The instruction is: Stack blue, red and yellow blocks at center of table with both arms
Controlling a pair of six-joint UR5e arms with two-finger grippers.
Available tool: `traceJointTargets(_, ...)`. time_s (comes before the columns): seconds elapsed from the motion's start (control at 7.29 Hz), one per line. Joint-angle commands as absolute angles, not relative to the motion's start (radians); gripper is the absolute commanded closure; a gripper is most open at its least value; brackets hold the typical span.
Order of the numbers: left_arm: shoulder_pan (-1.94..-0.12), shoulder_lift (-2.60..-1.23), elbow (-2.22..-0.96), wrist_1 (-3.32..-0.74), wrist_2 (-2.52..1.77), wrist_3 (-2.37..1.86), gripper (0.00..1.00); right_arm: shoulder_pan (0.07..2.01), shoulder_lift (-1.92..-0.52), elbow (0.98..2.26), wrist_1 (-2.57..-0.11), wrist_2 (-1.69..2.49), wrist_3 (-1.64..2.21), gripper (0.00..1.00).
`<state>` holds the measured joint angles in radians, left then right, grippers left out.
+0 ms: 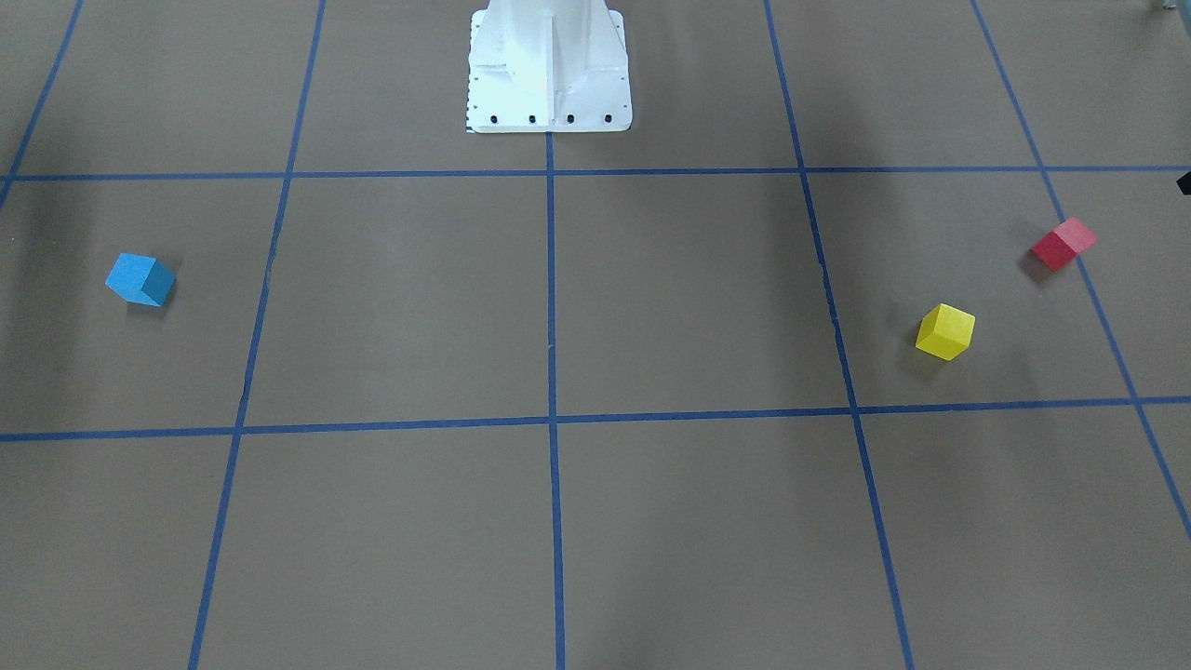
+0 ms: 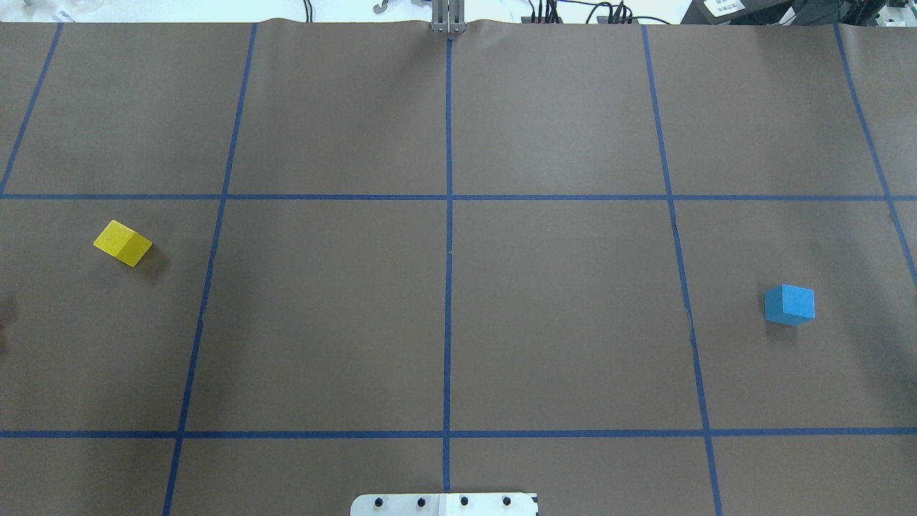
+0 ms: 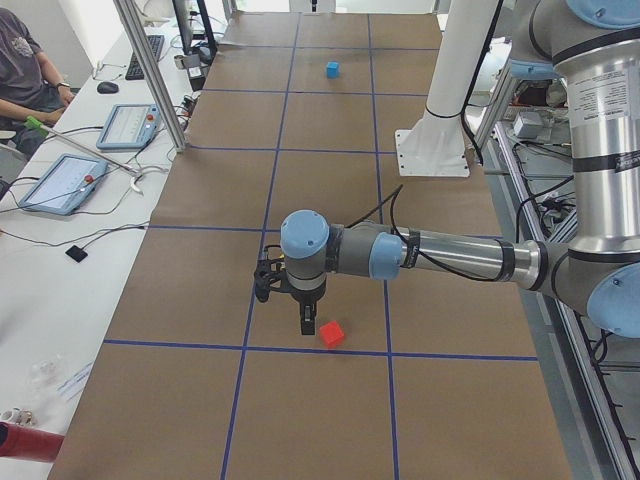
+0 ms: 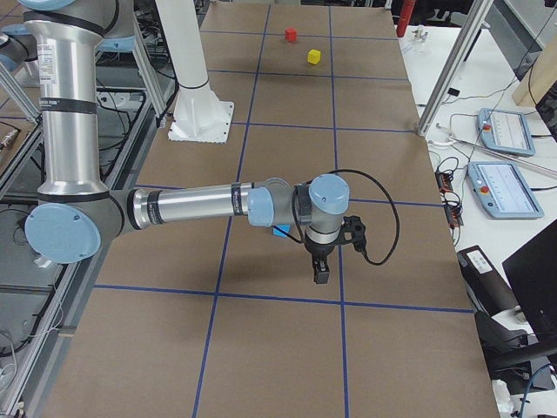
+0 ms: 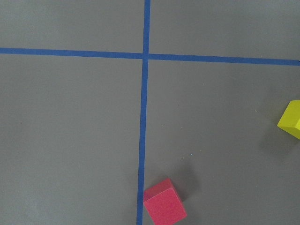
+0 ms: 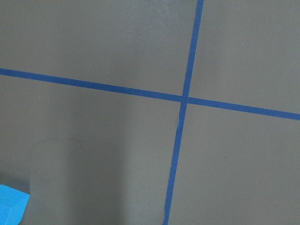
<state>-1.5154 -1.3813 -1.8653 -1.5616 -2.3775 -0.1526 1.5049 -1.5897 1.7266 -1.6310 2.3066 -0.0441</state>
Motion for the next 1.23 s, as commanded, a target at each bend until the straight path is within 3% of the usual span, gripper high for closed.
traceJointTargets(0.0,-1.514,-1.385,-1.876,-1.559,-2.382,-0.156,0.0,1.505,-1.597,1.726,-1.631,2.304,-0.043,0.0)
traceJointTargets(1.1,-1.514,-1.381,-1.884,-1.562,-2.384,-0.158,0.0,1.505,-1.669,1.779,-1.606,2.318,-0.041,0.0)
